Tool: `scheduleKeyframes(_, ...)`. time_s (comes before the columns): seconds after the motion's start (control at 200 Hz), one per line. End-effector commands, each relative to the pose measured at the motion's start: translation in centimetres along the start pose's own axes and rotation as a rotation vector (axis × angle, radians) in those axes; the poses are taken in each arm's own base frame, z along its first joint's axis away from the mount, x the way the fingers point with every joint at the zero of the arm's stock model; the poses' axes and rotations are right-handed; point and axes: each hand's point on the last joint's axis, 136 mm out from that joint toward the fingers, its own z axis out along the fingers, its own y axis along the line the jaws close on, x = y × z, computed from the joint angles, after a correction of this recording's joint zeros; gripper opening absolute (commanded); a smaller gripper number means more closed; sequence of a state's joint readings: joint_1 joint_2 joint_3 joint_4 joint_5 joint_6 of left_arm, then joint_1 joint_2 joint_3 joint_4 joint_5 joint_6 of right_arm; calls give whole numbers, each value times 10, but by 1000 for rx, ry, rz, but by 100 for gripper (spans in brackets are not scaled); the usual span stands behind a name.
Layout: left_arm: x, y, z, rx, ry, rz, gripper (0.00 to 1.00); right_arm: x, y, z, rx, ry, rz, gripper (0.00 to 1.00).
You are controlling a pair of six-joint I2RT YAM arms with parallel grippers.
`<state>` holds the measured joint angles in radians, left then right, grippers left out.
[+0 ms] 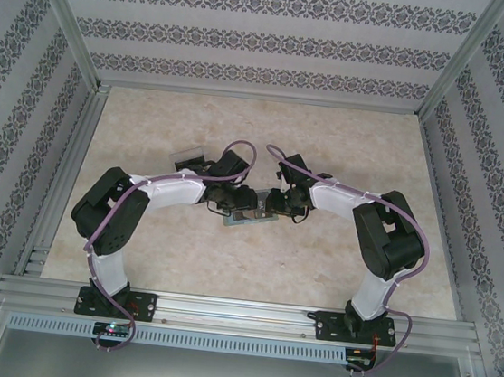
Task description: Take the credit cards out of the card holder
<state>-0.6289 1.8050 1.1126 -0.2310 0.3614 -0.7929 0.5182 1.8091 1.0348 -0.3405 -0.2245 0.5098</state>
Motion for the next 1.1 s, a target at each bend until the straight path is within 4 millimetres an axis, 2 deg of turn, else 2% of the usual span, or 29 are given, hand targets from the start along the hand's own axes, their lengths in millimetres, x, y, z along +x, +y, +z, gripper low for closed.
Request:
scheduleKeyframes(0.0, -11, -36, -2, 105, -21, 62, 38, 12, 2, 14, -43, 45, 30, 32)
scheduleKeyframes(0.165, -13, -42, 2, 119, -12, 67, 38, 6, -8, 3, -28, 1, 63, 33)
scheduleKeyframes(0.39, -12, -39, 4, 109, -11, 65, 38, -5, -23, -15, -11, -61, 106, 33)
scheduleKeyframes(0.615, -17, -13, -15, 15, -79, 38, 38, -18, -31, -35, 18, -131, 120, 37)
scheduleKeyframes(0.68, -16, 0, -20, -14, -89, 13, 37, -22, -21, -40, -23, -145, 103, 37)
scheduleKeyframes(0.739, -14, 13, -22, -46, -91, -11, 31, -25, -7, -41, -83, -132, 85, 34)
scheduleKeyframes(0.869, -5, 37, -21, -91, -82, -55, 19, -25, 28, -33, -200, -76, 41, 27)
scheduleKeyframes(0.934, 0, 45, -18, -110, -69, -63, 13, -23, 44, -29, -227, -59, 12, 27)
scheduleKeyframes(1.094, 7, 57, -10, -138, -48, -79, 11, -17, 69, -14, -259, -8, -29, 27)
